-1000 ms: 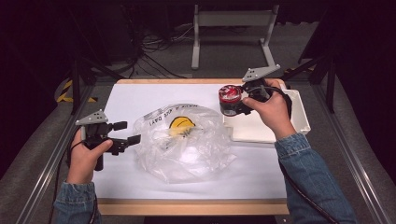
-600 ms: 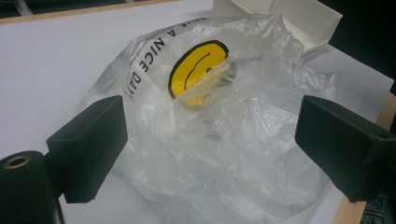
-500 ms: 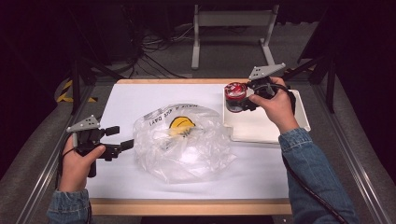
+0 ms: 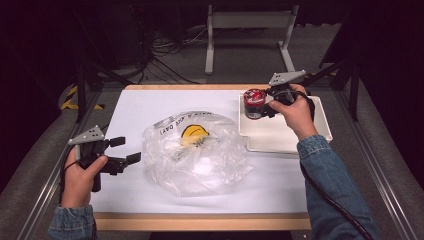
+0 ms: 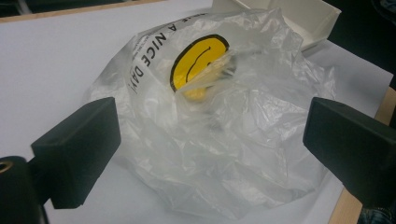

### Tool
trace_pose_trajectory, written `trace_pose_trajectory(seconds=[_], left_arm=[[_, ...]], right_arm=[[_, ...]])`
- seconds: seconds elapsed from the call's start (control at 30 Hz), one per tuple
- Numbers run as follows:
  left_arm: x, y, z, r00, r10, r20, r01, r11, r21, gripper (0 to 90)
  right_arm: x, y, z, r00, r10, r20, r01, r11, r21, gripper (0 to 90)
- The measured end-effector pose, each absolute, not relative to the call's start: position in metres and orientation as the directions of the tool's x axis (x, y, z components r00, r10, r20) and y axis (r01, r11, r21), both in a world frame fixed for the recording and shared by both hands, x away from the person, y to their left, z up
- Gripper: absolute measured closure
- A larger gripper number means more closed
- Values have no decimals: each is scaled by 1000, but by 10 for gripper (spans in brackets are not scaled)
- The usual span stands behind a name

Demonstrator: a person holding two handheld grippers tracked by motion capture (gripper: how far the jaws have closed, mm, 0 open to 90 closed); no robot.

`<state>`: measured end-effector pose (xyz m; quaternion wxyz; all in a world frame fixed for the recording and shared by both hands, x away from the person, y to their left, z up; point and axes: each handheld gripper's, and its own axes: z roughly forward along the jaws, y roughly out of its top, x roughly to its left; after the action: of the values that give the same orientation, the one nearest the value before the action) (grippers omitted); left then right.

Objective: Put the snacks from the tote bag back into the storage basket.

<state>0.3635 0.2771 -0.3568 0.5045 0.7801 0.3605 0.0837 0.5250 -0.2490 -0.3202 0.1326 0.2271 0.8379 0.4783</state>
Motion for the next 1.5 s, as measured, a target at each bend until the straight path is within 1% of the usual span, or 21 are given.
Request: trace_pose_trajectory(seconds=[0.1,0.33,0.5,0.97,1.5], left_arm=[[365,277,-357,731,644,-225,468,-233,853,42],[366,277,-357,736,638,-228,466,-233,854,41],[368,276,-357,739,634,-228,466,-237,852,38],[373,274,-360,746,624,-235,468,-238,851,36],[378,271,-360,757,609,-237,465,-246,851,35]], right_arm=[[529,-251,-326,-858,514,-1,259,434,863,222],[536,-255,-339,-835,549,-28,260,440,860,222],[540,-258,-350,-831,556,-22,275,445,852,223],[547,-255,-370,-849,528,-25,269,473,839,223],[549,-249,-392,-852,524,0,302,491,817,222]])
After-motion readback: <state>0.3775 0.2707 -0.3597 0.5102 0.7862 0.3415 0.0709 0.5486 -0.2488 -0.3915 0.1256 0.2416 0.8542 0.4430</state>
